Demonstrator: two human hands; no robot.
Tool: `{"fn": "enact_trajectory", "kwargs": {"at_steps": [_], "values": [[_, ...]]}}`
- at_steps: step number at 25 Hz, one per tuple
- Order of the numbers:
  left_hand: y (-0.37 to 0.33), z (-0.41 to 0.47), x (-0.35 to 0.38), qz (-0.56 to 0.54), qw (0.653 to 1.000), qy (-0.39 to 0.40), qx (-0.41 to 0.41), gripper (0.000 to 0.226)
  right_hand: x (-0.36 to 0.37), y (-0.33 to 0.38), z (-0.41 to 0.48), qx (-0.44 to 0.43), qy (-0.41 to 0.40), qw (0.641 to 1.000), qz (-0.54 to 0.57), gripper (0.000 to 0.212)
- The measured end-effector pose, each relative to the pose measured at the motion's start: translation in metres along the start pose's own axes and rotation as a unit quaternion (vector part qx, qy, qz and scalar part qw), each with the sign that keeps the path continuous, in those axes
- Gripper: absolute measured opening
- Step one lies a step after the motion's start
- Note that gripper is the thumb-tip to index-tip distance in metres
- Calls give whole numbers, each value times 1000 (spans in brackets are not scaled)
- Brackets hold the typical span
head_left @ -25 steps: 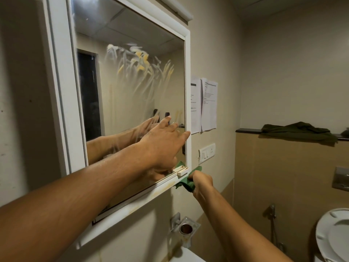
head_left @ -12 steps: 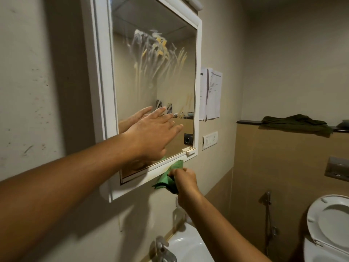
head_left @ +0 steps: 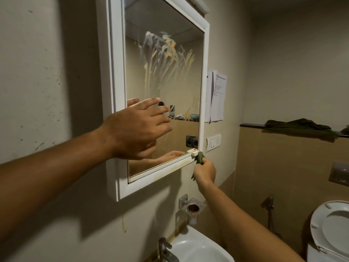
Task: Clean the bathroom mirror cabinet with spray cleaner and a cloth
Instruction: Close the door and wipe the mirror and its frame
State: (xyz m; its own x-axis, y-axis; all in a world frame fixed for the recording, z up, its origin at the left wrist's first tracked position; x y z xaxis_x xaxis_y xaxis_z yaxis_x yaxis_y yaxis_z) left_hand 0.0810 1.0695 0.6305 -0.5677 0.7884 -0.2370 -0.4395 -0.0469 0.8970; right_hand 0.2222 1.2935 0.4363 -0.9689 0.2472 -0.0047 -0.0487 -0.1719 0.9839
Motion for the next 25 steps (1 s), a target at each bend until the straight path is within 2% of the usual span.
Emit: {"fn": "enact_trajectory", "kwargs": {"at_steps": [2, 6, 9, 11, 13, 14, 15, 17, 18, 19, 21, 25], "values": [[1, -1, 0, 5, 1000, -11, -1, 52, 14, -4, -15, -41, -12, 999, -7, 35], [1, 0, 2, 15, 1000, -13, 0, 53, 27, 16, -64, -193, -7, 980, -56, 46], [0, 0, -1, 14, 1000, -14, 1, 53, 35, 31, -107, -240, 17, 968, -67, 50], [-2, 0, -3, 16, 1000, -14, 7, 54, 41, 38, -154, -284, 78, 954, -47, 52], [-2, -1, -5, 13, 1000, -13, 7, 55, 43, 43, -187, -328, 199, 923, 9, 51], [-2, 0, -6, 9, 1000, -13, 8, 55, 36, 44, -188, -312, 253, 913, 67, 48], [-2, 1, -7, 8, 1000, -13, 9, 55, 24, 44, -177, -266, 272, 915, 136, 45], [-2, 1, -7, 9, 1000, -11, 7, 56, -6, 32, -121, -153, 166, 947, 231, 39], [-1, 2, -7, 9, 1000, -8, 6, 56, -16, 28, -95, -127, 97, 965, 208, 37], [-1, 2, -6, 9, 1000, -5, 7, 55, -15, 28, -81, -127, 65, 978, 153, 37], [-1, 2, -3, 12, 1000, -2, 3, 52, 12, 33, -82, -163, 67, 982, 63, 40], [1, 2, 1, 29, 1000, 7, 2, 53, 41, 35, -145, -214, 53, 975, 28, 45]]}}
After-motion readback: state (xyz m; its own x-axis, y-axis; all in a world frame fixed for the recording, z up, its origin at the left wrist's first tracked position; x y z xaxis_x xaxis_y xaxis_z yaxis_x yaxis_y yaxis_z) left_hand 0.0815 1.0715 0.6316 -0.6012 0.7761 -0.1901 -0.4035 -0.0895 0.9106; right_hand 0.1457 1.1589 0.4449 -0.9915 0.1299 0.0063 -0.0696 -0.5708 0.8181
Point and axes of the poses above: each hand's wrist, its own z-axis towards the middle knuckle, its own x-axis out of the palm, y = z × x, the point moved 10 cm from there along z, towards the middle knuckle, and after that the axes turned 9 degrees about z, right-handed, at the moved point
